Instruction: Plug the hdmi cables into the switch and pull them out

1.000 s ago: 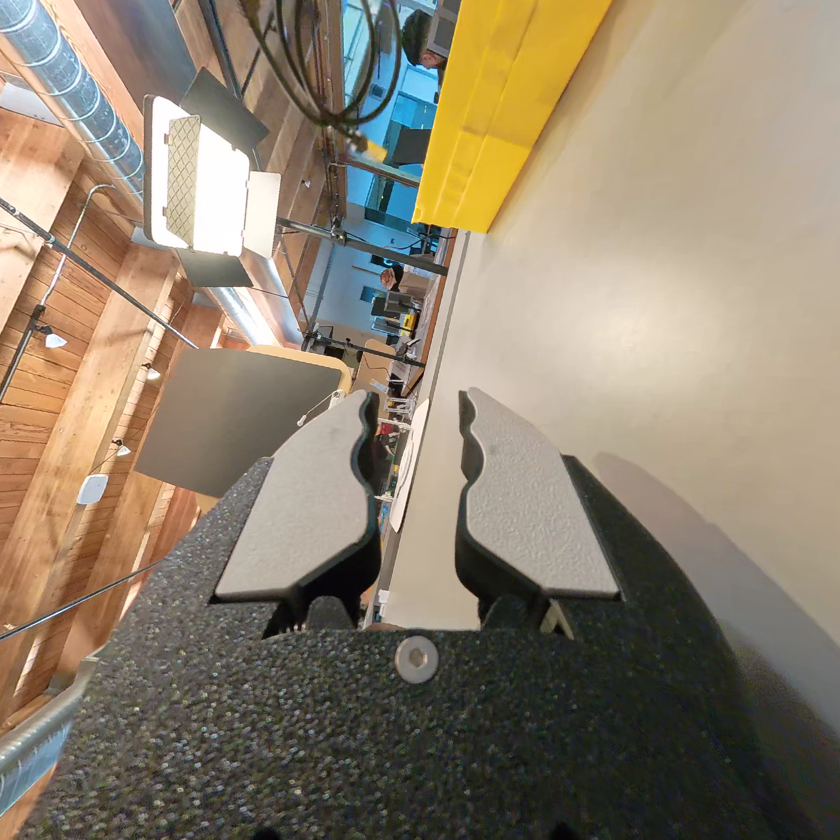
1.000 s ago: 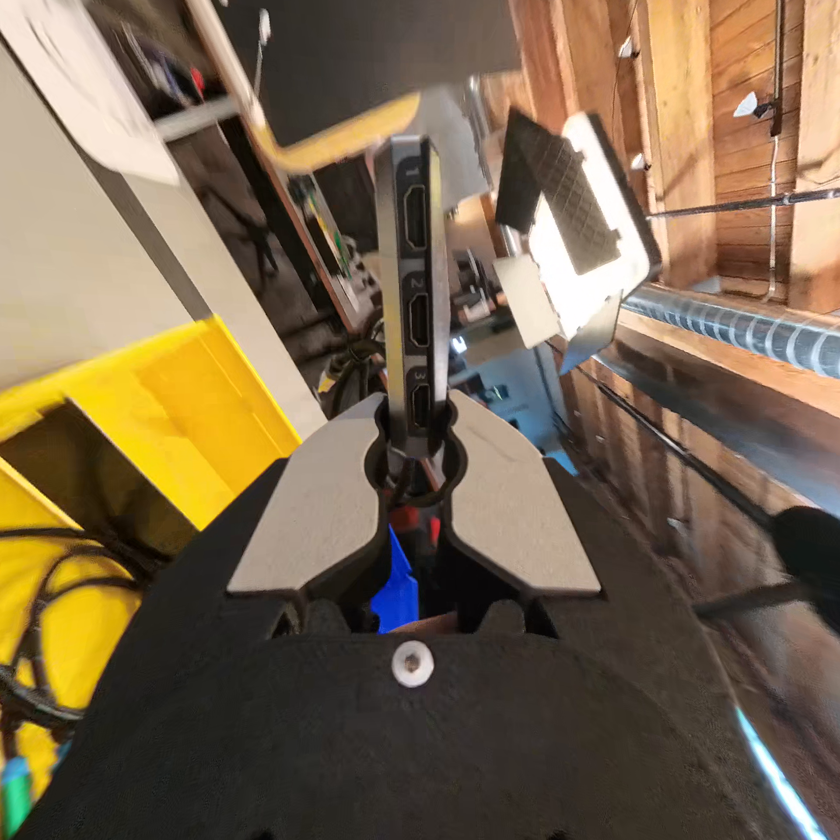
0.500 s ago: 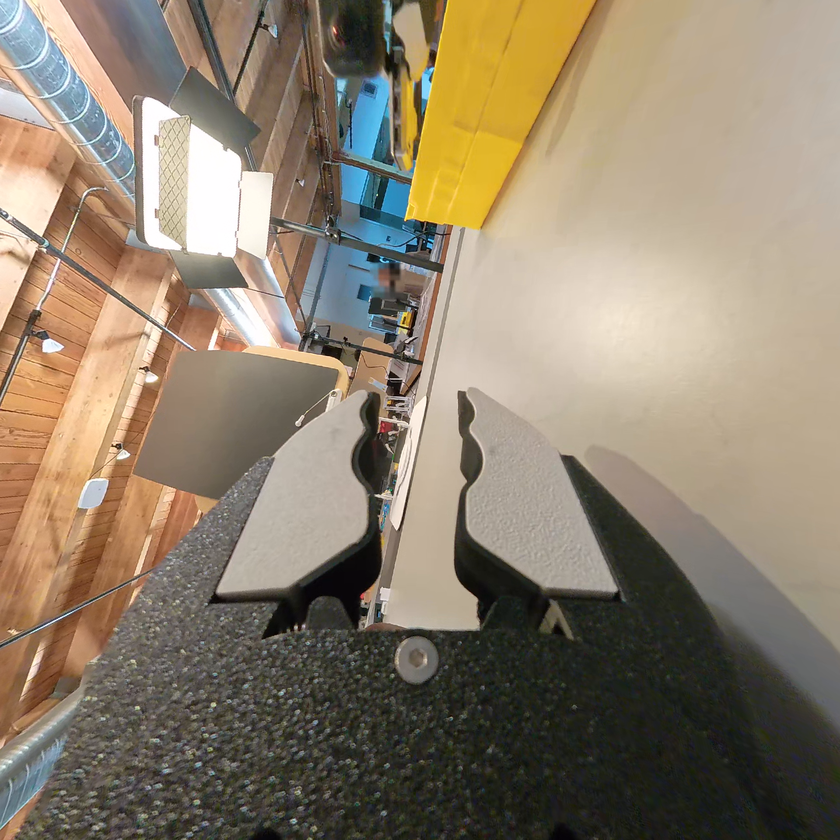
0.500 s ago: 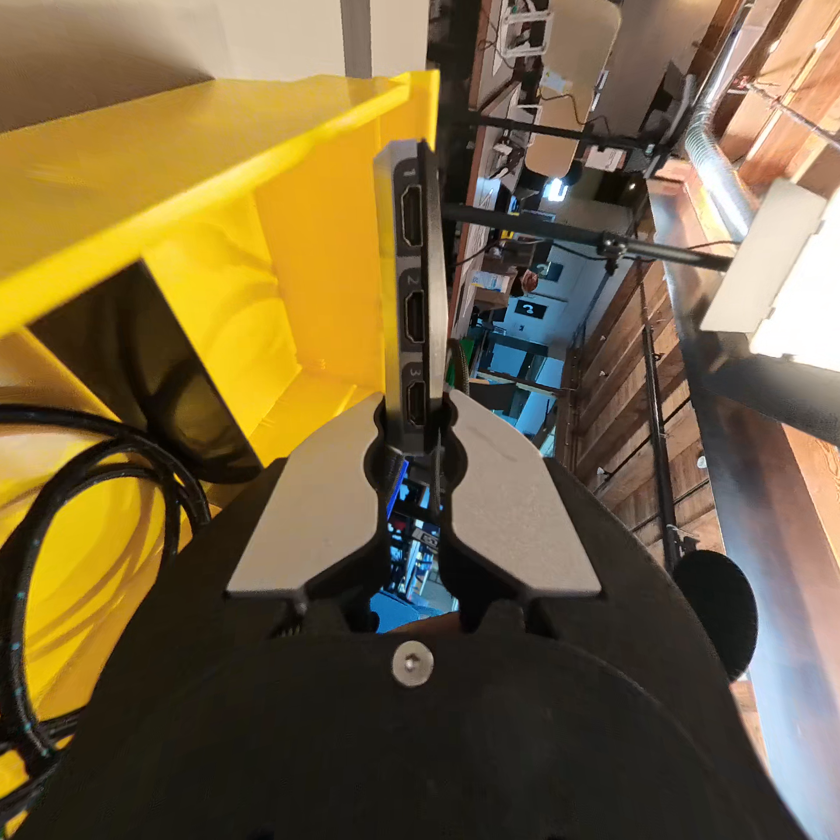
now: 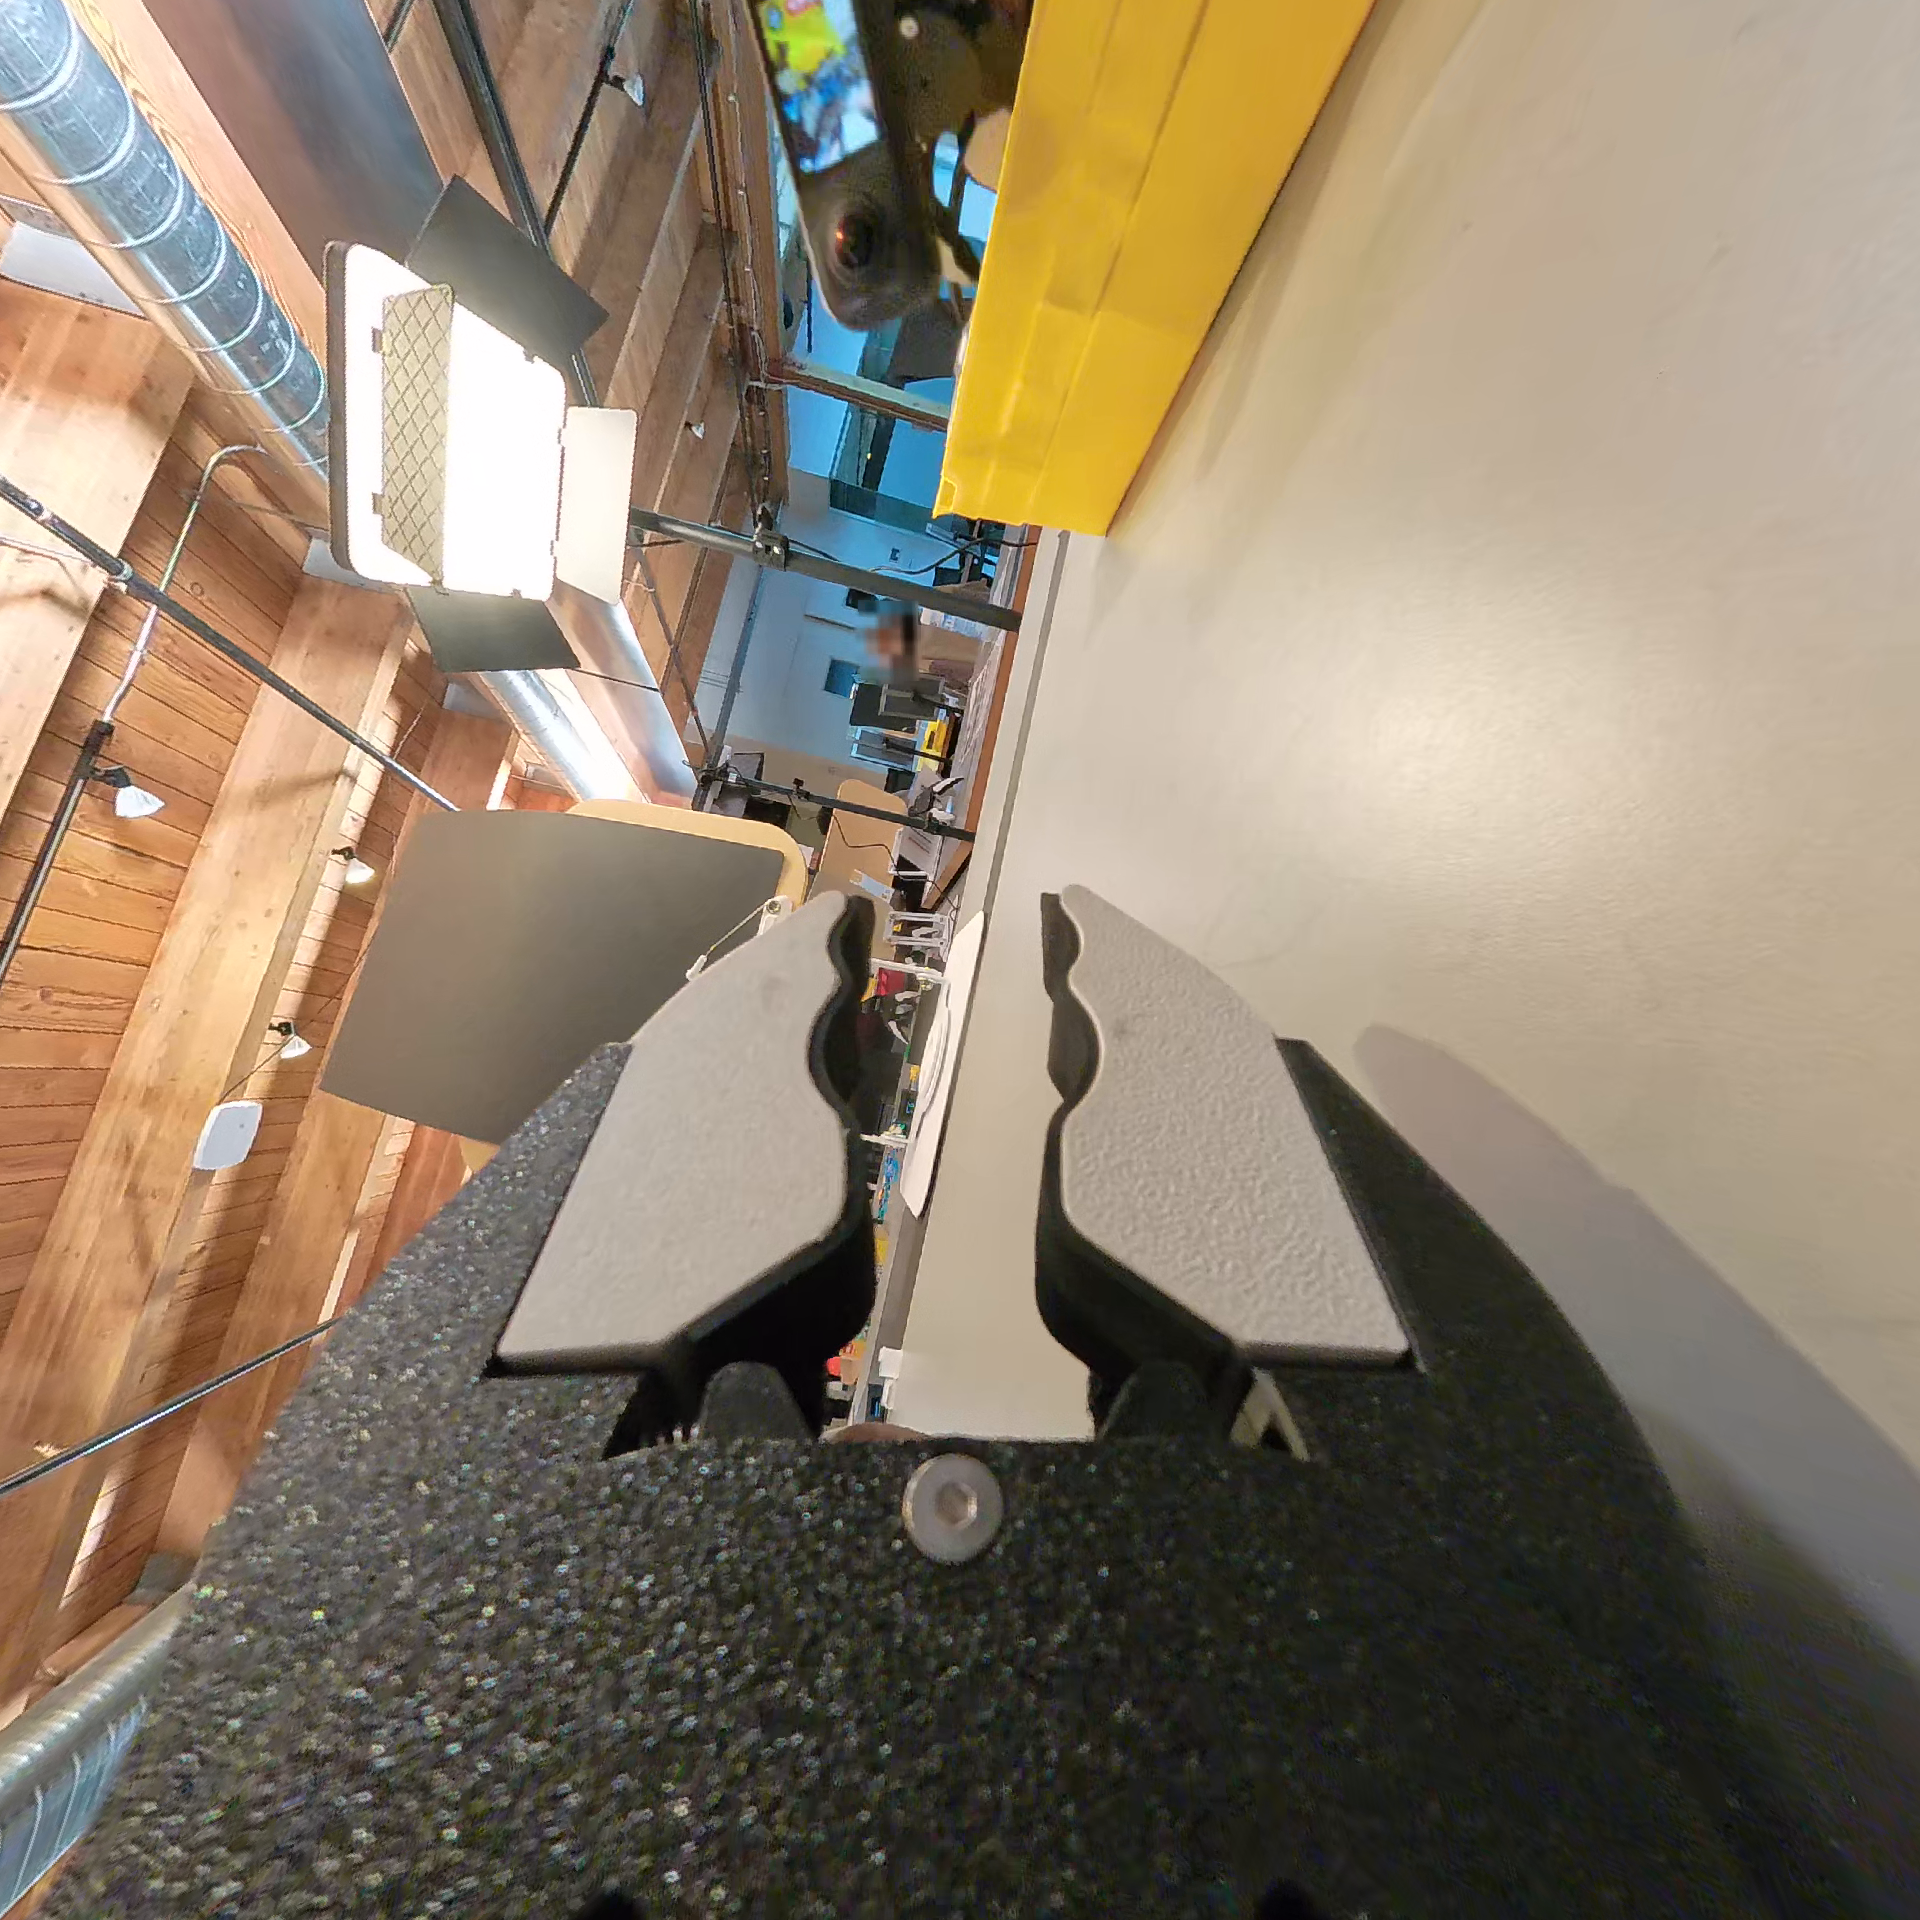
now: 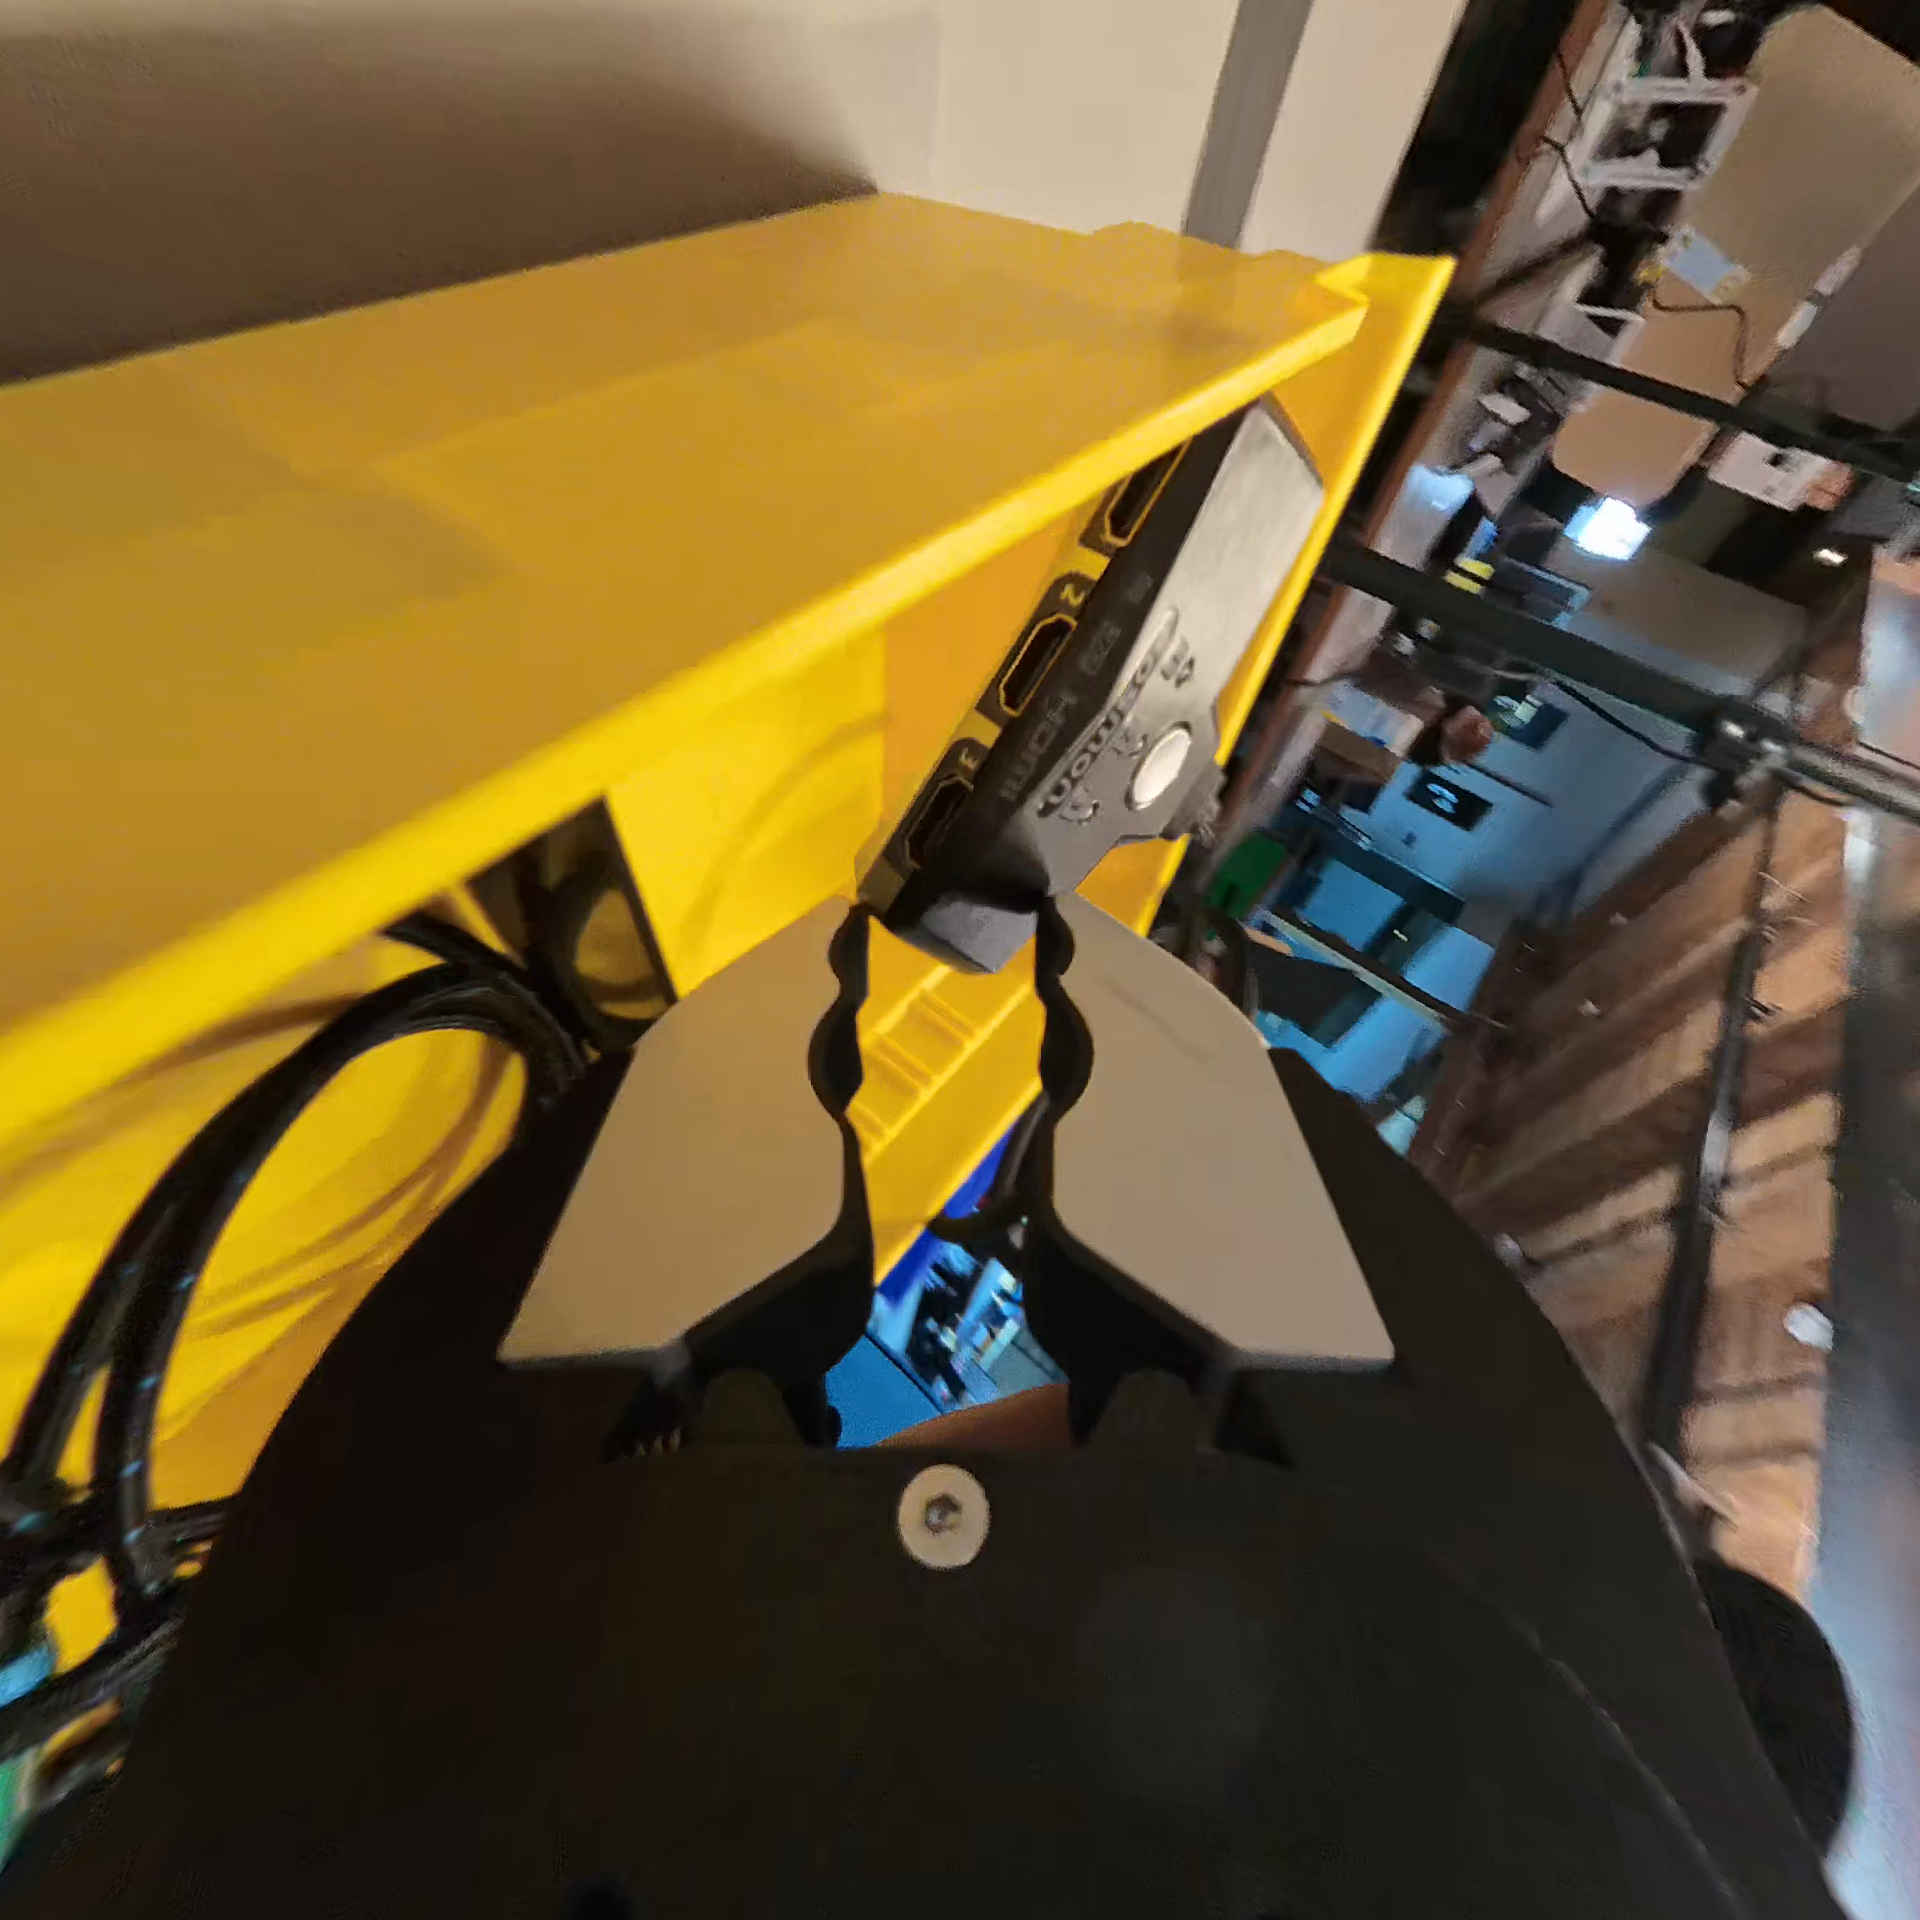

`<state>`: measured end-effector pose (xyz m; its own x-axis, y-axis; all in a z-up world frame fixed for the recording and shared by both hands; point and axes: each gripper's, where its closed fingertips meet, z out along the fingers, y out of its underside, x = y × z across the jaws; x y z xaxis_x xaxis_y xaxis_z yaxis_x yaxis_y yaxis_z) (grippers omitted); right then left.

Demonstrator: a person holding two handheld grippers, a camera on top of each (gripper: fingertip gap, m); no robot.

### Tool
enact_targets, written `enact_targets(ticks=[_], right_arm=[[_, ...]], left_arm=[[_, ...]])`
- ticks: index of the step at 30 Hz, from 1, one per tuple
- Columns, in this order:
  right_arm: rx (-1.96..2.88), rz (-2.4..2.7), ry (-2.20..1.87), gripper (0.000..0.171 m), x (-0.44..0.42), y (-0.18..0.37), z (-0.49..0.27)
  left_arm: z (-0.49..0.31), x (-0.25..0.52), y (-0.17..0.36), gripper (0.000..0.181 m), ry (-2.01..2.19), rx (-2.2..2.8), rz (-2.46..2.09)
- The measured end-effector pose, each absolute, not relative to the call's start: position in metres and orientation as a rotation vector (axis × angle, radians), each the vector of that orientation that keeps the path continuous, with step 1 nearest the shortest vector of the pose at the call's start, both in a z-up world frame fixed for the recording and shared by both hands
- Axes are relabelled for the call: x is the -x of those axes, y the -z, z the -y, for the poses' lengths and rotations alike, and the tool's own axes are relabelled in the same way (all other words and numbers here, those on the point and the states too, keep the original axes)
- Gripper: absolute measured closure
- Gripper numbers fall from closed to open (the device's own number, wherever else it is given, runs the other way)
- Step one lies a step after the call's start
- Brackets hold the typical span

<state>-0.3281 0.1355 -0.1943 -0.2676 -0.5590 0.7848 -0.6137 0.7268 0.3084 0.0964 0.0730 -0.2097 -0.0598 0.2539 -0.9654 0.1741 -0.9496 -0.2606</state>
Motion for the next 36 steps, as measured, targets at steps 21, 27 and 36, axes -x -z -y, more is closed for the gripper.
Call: enact_targets(ticks=[21,27,36], right_arm=[[0.077,2.466,-1.176,0.101,0.399,0.126,-0.195],[0.288,2.592,-1.260,0.105,0.427,0.145,-0.178],[0.428,2.902,-1.003,0.120,0.444,0.181,-0.171]], left_arm=[[-0.076,-0.093,0.218,0.150,-2.177,2.170,0.463],[-0.078,-0.091,0.225,0.150,-2.160,2.215,0.458],[-0.076,-0.089,0.226,0.150,-2.141,2.221,0.481]])
